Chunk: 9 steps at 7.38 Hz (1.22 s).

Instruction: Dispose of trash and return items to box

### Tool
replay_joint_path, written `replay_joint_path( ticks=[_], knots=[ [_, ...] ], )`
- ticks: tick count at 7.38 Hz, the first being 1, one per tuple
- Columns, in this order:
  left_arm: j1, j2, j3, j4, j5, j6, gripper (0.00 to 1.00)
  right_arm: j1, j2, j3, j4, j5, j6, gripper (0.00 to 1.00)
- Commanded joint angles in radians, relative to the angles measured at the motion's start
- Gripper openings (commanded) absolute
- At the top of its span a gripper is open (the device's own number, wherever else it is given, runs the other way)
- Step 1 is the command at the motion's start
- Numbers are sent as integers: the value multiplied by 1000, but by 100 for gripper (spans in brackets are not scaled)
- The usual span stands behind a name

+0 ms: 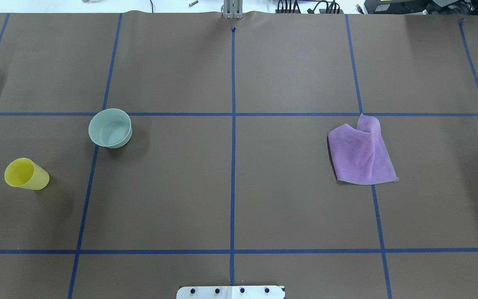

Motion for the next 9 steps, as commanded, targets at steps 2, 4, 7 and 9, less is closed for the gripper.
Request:
replay_joint_path(
  ticks=[2,4,7,9],
  knots=[
    [7,-13,-16,-16,-5,-12,99,-31,22,60,6,1,24,100],
    [86,-28,-39,-71,-10,-226,99,-39,31,73,6,-1,50,100],
    [351,54,-30,-433,8,-609,99,-40,22,74,10,-16,53,100],
    [514,95,-30,-591,118,-818,99,-40,23,74,10,-18,55,100]
  ],
)
